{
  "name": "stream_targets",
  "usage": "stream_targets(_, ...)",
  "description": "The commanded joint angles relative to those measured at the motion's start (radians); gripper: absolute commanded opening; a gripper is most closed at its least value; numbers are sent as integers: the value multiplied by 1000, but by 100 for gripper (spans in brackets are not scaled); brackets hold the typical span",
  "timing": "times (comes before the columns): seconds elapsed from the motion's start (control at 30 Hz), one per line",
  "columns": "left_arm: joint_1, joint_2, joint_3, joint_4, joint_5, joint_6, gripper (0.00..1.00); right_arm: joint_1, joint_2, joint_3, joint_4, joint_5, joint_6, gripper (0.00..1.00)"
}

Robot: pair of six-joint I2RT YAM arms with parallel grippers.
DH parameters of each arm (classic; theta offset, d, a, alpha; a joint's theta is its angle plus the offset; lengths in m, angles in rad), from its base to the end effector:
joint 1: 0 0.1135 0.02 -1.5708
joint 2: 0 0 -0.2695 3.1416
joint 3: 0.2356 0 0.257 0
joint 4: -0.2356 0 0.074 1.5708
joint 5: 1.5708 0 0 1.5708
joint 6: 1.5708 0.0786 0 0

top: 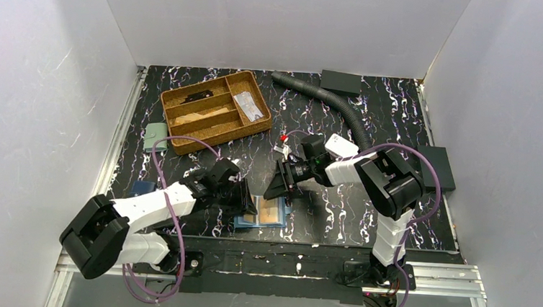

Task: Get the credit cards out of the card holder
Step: Remove the credit card from the card holder.

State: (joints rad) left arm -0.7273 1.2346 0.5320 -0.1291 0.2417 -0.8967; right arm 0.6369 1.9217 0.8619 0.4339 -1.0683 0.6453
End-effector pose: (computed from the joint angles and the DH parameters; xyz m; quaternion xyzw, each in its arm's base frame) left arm 0.1831 -0.1881 0.1411 -0.0349 0.9261 -0.3375 0.1651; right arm 0.2628 0.2801 0.1124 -0.2285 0.7674 0.5976 0.0428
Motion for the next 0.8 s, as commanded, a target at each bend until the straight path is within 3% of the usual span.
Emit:
stream_targets(0.0, 22, -76, -23, -60, -32, 7, 29, -2, 8, 43, -71, 4, -81, 50)
stream_targets(0.13, 44, -109, -54, -38, -20, -2, 24, -2, 10, 50, -102, 4, -109, 50)
stream_targets(0.17, 48, -108, -61, -21, -12, -6, 20, -2, 9, 55, -116, 5, -123, 50)
stream_targets(0.23, 56, -96, -69, 10, 10, -8, 0, -2, 8, 59, -132, 4, -140, 49)
stream_targets(0.37, 68, -123, -85, 62, 40, 0, 0, -2, -10, 77, -172, -23, -199, 49)
stream_targets(0.43, 73, -159, -101, 111, 56, 17, 0, -3, -32, 117, -247, -102, -317, 49)
stream_targets(0.5, 75, -201, -125, 189, 68, 22, 0, -6, -65, 209, -578, -173, -590, 51)
stream_targets(0.57, 75, -231, -134, 229, 76, 36, 0, -8, -106, 269, -796, -191, -842, 53)
stream_targets(0.67, 75, -227, -124, 286, 105, 63, 0, -11, -180, 238, -762, -185, -861, 55)
stream_targets(0.77, 75, -202, -105, 361, 130, 62, 0, -15, -213, 173, -596, -161, -711, 56)
